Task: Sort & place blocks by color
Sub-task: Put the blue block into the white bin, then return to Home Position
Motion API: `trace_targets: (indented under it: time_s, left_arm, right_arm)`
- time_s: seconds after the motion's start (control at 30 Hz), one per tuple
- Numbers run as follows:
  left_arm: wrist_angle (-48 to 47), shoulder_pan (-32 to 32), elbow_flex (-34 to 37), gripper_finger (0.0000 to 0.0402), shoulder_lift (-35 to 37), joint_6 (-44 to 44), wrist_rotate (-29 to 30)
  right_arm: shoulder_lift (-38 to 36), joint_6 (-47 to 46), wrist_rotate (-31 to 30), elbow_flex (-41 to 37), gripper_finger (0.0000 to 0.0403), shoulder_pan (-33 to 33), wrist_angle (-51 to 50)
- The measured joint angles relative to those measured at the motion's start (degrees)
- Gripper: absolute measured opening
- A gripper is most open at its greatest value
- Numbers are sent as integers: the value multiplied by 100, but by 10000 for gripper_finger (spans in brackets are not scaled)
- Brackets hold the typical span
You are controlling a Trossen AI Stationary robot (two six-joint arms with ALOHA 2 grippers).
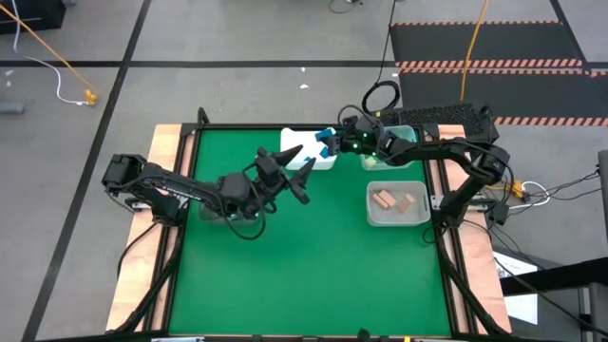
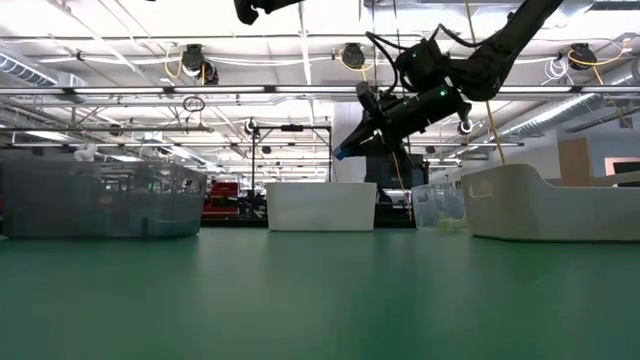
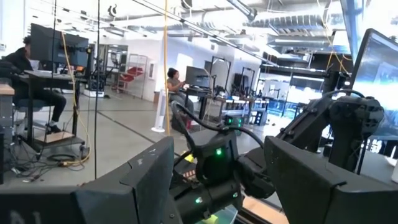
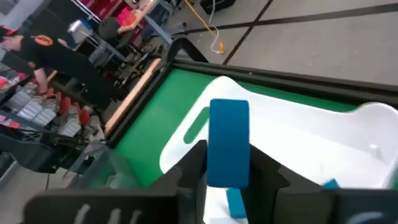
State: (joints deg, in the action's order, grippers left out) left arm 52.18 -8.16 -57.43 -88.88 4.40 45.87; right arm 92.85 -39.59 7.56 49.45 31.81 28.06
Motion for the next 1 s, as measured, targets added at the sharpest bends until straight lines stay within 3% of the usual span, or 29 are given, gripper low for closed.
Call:
trace_targets:
  time_s: [0.33,0.57,0.83,1.0]
  left_arm:
    - [-30,20,0,250,0,-7,-5]
    - [-420,-33,0,250,143,-471,-47]
    - [-3395,61,0,250,1354,-1336,-761]
    - [-5415,182,0,251,2407,-1948,-841]
  right_arm:
    - [54,283,9,0,176,0,574]
    - [-382,378,469,0,228,5,550]
    - [-1567,1597,413,0,233,-81,-448]
    - [-2335,2096,-271,0,233,-79,-1552]
